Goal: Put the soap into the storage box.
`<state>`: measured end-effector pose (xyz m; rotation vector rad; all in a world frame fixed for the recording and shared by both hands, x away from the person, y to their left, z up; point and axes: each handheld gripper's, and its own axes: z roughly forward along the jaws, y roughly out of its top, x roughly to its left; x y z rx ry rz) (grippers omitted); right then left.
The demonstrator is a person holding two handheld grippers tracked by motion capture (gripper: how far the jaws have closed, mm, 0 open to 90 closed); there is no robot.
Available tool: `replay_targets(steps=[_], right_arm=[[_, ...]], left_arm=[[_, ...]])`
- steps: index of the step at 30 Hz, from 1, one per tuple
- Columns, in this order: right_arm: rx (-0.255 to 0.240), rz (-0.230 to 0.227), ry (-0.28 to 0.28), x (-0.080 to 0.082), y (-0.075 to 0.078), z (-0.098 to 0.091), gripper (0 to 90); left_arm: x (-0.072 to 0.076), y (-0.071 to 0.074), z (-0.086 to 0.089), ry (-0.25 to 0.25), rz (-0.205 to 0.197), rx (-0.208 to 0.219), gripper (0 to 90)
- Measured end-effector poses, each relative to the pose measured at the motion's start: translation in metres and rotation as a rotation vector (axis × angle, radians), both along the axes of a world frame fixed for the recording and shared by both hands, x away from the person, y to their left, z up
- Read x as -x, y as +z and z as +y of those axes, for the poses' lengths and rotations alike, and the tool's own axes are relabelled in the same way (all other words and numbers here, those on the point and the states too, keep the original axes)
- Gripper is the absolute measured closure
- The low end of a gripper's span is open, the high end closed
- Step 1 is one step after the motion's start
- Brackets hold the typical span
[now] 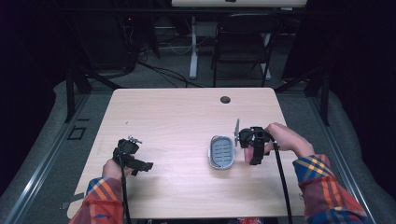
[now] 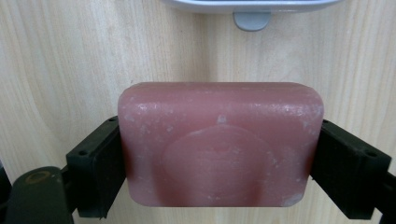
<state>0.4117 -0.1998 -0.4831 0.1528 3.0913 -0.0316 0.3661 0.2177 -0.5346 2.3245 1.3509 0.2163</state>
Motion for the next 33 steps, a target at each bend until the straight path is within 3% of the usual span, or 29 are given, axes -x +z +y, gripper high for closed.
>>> replay_targets(steps=[22,33], right_arm=[[0.012,-0.011,0.019,-0.008,0.015,0.017,13.0],[0.010,-0.003,0.041,-0.017,0.018,0.034,13.0]], left_arm=[[0.000,-0.001,-0.002,-0.015,0.010,-0.002,0.4],[0.000,-0.001,-0.002,-0.015,0.013,-0.002,0.4]])
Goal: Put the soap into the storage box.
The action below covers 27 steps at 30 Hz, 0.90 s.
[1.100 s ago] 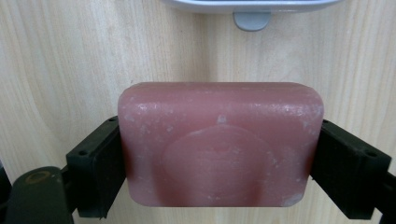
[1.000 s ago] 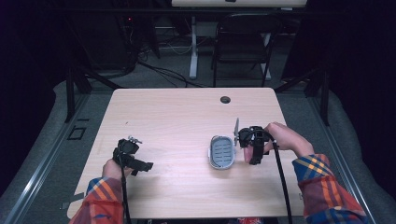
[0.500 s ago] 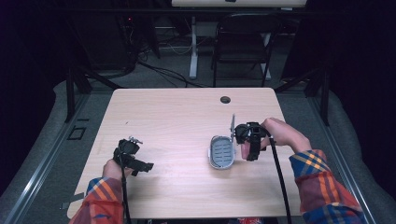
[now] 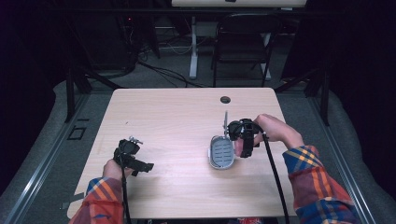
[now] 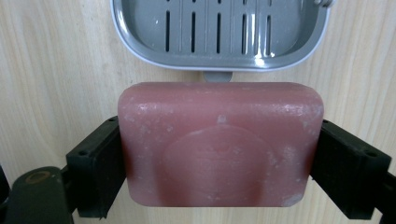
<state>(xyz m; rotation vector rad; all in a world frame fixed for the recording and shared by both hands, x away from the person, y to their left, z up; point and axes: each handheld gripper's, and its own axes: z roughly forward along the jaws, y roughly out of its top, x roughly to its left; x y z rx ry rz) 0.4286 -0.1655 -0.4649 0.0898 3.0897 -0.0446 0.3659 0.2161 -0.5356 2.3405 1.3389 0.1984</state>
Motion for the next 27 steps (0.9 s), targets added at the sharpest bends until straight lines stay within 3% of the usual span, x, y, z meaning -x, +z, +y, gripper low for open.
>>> replay_targets(steps=[27], right_arm=[[0.008,-0.001,0.039,-0.008,0.001,0.033,13.0]], left_arm=[[0.000,0.000,-0.001,-0.013,0.000,0.001,0.6]])
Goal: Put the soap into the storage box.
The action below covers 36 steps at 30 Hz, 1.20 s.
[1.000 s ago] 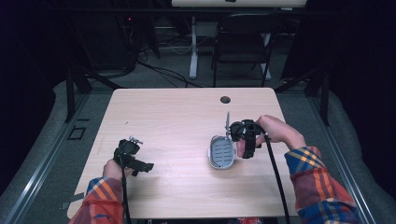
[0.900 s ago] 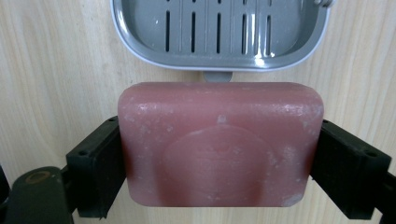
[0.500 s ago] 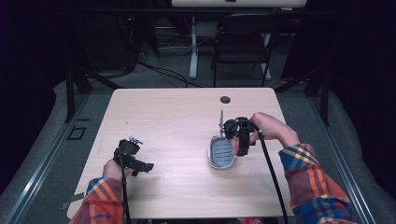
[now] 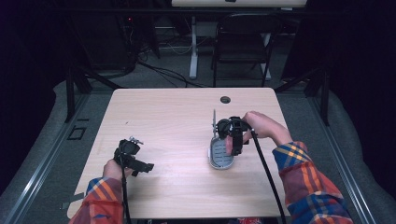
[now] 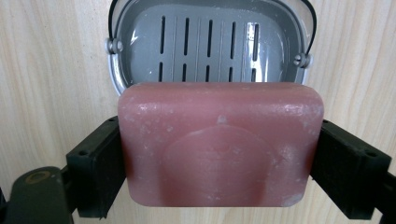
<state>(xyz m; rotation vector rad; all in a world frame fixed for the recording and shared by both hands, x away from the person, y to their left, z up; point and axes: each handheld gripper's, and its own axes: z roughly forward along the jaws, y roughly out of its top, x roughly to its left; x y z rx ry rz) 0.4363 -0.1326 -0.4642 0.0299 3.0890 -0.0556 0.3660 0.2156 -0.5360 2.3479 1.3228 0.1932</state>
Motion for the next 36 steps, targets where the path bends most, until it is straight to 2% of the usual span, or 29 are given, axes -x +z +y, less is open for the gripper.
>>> replay_targets(steps=[2,6,15,30,36], right_arm=[[0.005,-0.003,0.009,-0.001,0.000,0.001,13.0],[-0.017,0.007,0.001,-0.002,-0.002,0.006,13.0],[-0.015,0.013,0.001,-0.002,-0.008,0.015,13.0],[0.010,0.034,0.002,-0.005,-0.024,0.025,13.0],[0.008,0.041,-0.014,-0.007,-0.030,0.028,13.0]], left_arm=[[0.000,0.000,0.000,0.001,-0.002,0.001,0.6],[0.000,0.000,0.000,-0.002,-0.002,-0.001,0.6],[0.000,0.000,0.000,-0.003,-0.005,0.001,0.6],[0.000,0.000,0.000,-0.004,-0.006,0.003,0.6],[0.000,0.000,0.000,-0.005,-0.006,0.004,0.6]])
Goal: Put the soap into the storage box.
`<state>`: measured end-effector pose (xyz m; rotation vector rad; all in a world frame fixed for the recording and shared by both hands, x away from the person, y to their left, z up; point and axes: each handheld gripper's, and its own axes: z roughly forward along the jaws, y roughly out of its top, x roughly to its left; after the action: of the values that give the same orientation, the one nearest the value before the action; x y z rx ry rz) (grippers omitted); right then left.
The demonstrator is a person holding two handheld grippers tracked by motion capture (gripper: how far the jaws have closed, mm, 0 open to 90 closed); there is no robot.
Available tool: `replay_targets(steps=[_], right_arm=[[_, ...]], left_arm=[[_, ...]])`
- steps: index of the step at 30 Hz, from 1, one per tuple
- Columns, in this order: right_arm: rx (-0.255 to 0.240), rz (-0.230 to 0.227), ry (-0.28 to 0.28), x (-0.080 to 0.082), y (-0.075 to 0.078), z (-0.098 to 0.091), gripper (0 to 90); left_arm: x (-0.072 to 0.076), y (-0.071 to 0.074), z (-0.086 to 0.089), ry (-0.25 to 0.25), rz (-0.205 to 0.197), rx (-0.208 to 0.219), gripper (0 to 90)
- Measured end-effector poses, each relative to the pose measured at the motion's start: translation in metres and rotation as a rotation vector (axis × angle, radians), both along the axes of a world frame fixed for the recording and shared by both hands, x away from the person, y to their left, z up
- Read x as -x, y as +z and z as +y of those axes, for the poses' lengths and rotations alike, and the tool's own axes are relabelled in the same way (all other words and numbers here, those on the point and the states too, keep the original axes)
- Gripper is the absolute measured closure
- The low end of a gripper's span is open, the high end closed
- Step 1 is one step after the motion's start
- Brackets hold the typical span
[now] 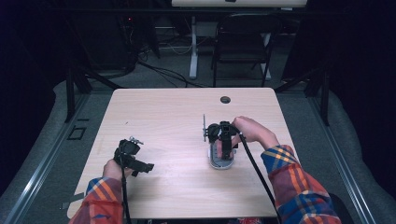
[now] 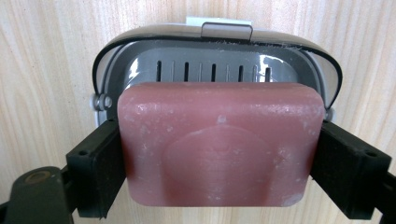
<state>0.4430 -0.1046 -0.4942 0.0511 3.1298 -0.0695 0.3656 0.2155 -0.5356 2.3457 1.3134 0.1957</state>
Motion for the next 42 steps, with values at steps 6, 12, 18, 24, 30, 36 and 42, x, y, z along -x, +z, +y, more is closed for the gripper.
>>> replay_targets(steps=[6,12,18,24,30,36,42], right_arm=[[0.010,0.004,0.001,-0.001,-0.006,0.002,13.0],[0.004,0.004,-0.016,-0.003,-0.011,0.002,13.0],[0.011,0.005,-0.020,-0.005,-0.016,0.004,12.9],[0.010,0.007,-0.022,-0.004,-0.020,0.007,12.9],[0.005,0.007,-0.028,-0.003,-0.020,0.008,12.9],[0.004,0.019,-0.039,-0.004,-0.021,0.007,12.8],[-0.011,0.032,-0.068,-0.004,-0.021,0.004,12.7]], left_arm=[[0.000,0.000,0.000,-0.004,0.003,-0.002,0.6],[0.000,0.000,0.000,-0.006,0.005,-0.003,0.6],[0.000,0.000,0.000,-0.007,0.005,-0.003,0.6],[0.000,0.000,0.000,-0.008,0.006,-0.003,0.6],[0.000,0.000,-0.001,-0.010,0.006,-0.003,0.7],[0.000,-0.001,-0.001,-0.010,0.008,-0.002,0.7],[0.000,-0.001,-0.001,-0.012,0.011,-0.002,0.7]])
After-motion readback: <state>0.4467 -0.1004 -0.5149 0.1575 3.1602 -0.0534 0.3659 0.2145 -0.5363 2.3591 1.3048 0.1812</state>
